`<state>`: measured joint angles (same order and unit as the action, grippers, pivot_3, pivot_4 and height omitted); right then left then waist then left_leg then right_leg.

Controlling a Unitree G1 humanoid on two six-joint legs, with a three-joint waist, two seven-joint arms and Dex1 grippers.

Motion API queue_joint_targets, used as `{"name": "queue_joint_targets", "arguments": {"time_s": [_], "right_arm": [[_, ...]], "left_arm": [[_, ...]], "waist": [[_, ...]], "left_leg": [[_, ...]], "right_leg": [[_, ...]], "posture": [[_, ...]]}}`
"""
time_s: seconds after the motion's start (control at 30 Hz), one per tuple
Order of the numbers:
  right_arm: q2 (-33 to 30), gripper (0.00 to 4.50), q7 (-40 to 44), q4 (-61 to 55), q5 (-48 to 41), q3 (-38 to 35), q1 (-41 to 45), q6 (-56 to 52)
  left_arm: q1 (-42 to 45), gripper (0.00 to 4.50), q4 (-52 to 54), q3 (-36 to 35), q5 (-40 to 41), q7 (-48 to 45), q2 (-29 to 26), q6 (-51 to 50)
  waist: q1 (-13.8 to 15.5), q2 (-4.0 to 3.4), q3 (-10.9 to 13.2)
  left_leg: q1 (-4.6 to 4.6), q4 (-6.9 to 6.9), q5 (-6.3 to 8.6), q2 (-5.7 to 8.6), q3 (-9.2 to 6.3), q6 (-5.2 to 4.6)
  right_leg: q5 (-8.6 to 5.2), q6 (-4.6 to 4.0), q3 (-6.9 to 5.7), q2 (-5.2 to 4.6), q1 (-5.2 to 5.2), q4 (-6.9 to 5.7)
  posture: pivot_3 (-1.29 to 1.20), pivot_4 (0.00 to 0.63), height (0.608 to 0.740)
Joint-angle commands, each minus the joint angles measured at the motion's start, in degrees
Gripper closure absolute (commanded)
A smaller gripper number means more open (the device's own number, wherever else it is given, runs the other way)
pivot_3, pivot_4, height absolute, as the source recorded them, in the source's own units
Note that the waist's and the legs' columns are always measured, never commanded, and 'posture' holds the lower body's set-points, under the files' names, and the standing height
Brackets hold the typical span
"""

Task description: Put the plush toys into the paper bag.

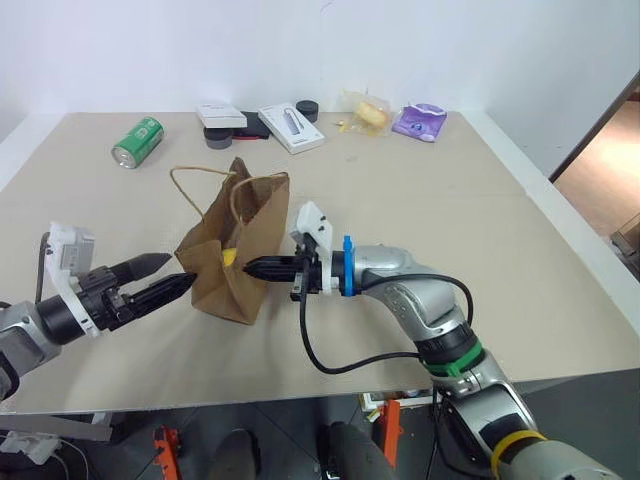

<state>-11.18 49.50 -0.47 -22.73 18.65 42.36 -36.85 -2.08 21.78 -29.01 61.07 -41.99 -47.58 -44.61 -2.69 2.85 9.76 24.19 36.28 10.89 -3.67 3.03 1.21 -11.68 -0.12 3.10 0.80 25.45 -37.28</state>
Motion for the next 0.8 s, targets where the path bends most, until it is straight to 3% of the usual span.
{"name": "queue_joint_targets", "arguments": {"time_s": [0.03,0.43,0.8], "right_arm": [[2.8,4.4,-1.5,2.7,1.5,-0.3,2.7,3.0],[6.7,4.4,-1.7,5.1,3.3,-0.2,4.4,4.3],[7.2,4.4,-1.2,4.5,3.5,-0.3,4.2,4.0]], "left_arm": [[-1.0,0.0,4.8,4.6,-2.9,-0.1,2.9,2.5],[0.1,0.0,7.1,11.3,-11.6,7.7,10.6,6.9],[4.6,0.0,4.7,15.5,-19.3,18.1,21.5,11.1]], "waist": [[0.0,0.0,0.0],[0.0,0.01,0.0],[0.0,0.05,0.0]], "left_leg": [[0.01,0.0,0.0,0.0,0.0,0.0],[0.03,-0.01,0.05,-0.06,-0.06,0.08],[0.04,0.0,0.05,-0.03,-0.06,0.08]], "right_leg": [[-0.01,0.0,0.0,0.0,0.01,0.0],[-0.05,0.0,0.01,0.1,0.0,-0.02],[0.07,0.21,0.03,0.1,-0.02,-0.03]], "posture": [[0.0,0.15,0.74],[0.0,0.15,0.74],[0.0,0.15,0.74]]}}
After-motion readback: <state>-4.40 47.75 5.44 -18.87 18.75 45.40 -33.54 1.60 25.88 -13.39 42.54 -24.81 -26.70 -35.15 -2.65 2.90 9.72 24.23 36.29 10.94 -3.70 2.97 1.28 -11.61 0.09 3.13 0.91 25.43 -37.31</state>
